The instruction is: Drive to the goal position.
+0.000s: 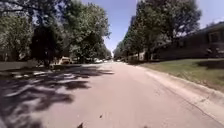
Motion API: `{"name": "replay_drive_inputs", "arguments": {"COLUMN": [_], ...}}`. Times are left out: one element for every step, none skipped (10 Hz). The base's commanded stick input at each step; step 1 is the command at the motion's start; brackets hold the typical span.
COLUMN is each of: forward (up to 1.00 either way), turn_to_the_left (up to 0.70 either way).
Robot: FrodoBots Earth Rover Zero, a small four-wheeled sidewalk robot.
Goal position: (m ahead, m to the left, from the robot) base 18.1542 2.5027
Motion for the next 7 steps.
{"name": "replay_drive_inputs", "arguments": {"forward": [0.70,0.70,0.70,0.70,0.70,0.70,0.70], "turn_to_the_left": [0.00,0.00,0.00,0.00,0.00,0.00,0.00]}}
